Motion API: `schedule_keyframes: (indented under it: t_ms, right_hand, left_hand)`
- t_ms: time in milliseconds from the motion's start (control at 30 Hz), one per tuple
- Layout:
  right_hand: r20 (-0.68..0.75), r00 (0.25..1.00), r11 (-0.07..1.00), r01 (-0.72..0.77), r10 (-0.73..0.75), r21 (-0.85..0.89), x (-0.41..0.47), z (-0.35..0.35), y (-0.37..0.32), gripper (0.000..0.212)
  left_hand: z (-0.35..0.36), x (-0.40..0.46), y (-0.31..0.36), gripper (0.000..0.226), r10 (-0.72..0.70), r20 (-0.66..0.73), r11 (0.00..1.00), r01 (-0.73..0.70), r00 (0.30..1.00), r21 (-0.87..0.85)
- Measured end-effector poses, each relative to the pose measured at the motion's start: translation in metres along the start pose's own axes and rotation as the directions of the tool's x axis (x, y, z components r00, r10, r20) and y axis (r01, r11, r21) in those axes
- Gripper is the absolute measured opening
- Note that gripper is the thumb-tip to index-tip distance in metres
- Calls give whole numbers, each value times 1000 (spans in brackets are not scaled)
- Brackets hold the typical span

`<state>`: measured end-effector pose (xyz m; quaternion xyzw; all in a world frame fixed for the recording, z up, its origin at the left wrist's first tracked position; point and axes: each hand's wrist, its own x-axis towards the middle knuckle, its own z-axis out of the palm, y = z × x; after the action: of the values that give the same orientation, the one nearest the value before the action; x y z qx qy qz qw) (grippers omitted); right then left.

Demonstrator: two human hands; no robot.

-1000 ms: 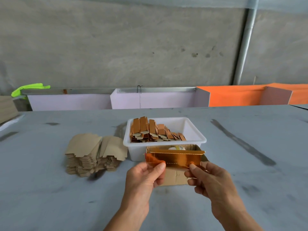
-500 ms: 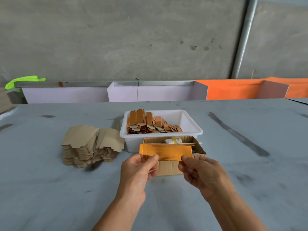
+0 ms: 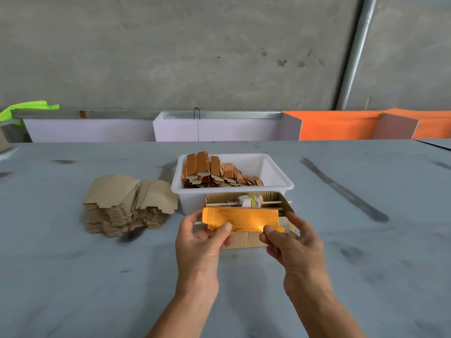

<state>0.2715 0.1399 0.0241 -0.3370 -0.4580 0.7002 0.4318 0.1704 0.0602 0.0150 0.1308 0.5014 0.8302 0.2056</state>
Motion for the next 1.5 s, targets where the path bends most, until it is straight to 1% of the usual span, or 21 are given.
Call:
schedule_keyframes:
  t_ms: [67, 133, 267, 333, 400, 500, 533, 700, 767, 800, 900, 933, 1033, 1133, 1200, 1267, 1333, 1367, 1433, 1500]
  right_hand:
    - [-4, 1000, 1000, 2, -2, -11, -1, 0, 5, 59]
    - [0, 1000, 1000, -5, 5, -2, -2, 1, 10, 58]
    - [-6, 998, 994, -70, 70, 82, -8, 2, 24, 60]
    - [30, 991, 982, -132, 129, 135, -11, 2, 32, 59]
    - [68, 980, 964, -197, 188, 180, -13, 2, 36, 50]
    - [98, 968, 944, -246, 229, 219, -11, -3, 39, 33]
    - [101, 967, 941, -251, 234, 227, -10, -5, 39, 28]
    - [105, 964, 931, -263, 244, 254, -6, -12, 35, 9]
    - [95, 961, 923, -278, 261, 266, -5, -14, 37, 6]
    - [93, 958, 919, -287, 272, 269, -6, -15, 38, 7]
    - [82, 953, 912, -303, 291, 278, -4, -20, 39, 14]
    - [86, 952, 908, -306, 294, 287, -4, -22, 39, 13]
    - [136, 950, 891, -311, 281, 331, -2, -22, 31, 4]
    - [180, 941, 863, -336, 287, 378, -3, -23, 27, 27]
    - [221, 925, 853, -372, 308, 366, -6, -23, 25, 31]
    - [252, 912, 854, -397, 325, 336, -10, -22, 26, 24]
    - [259, 910, 859, -397, 324, 324, -14, -21, 28, 12]
    - [246, 915, 864, -389, 320, 321, -15, -20, 28, 9]
    - [204, 924, 876, -374, 323, 305, -15, -19, 29, 9]
    - [176, 929, 888, -365, 326, 278, -15, -19, 29, 10]
  left_hand:
    - [2, -4, -6, 29, -60, 29, 998, 61, 998, -16]
    - [3, -8, -12, 23, -95, 51, 995, 93, 994, 26]
    - [2, -13, -20, 19, -72, 24, 996, 70, 997, 62]
    - [1, -16, -23, 18, -56, 33, 994, 52, 998, 97]
    - [-1, -19, -26, 17, -60, 46, 991, 54, 997, 118]
    - [-7, -19, -26, 12, -117, 85, 991, 111, 990, 78]
    - [-8, -19, -25, 14, -139, 102, 989, 133, 985, 60]
    - [-13, -17, -19, 38, -194, 190, 981, 193, 962, 25]
    - [-15, -17, -19, 41, -205, 204, 979, 204, 957, 30]
    - [-17, -17, -20, 37, -203, 206, 979, 204, 957, 21]
    - [-24, -14, -19, 19, -156, 234, 986, 164, 960, -15]
    - [-26, -14, -19, 17, -134, 254, 990, 141, 958, -10]
    - [-31, -11, -21, 19, -32, 301, 999, 32, 953, 2]
    - [-32, -10, -20, 22, 51, 354, 998, -63, 934, 22]
    - [-32, -11, -20, 23, 72, 391, 993, -103, 918, 59]
    - [-33, -12, -20, 22, 86, 413, 982, -146, 907, 117]
    - [-34, -12, -21, 30, 90, 450, 961, -196, 888, 196]
    - [-35, -12, -21, 33, 86, 474, 953, -211, 876, 217]
    - [-36, -13, -20, 32, 62, 515, 945, -216, 855, 244]
    - [-40, -11, -19, 43, 28, 531, 946, -195, 847, 261]
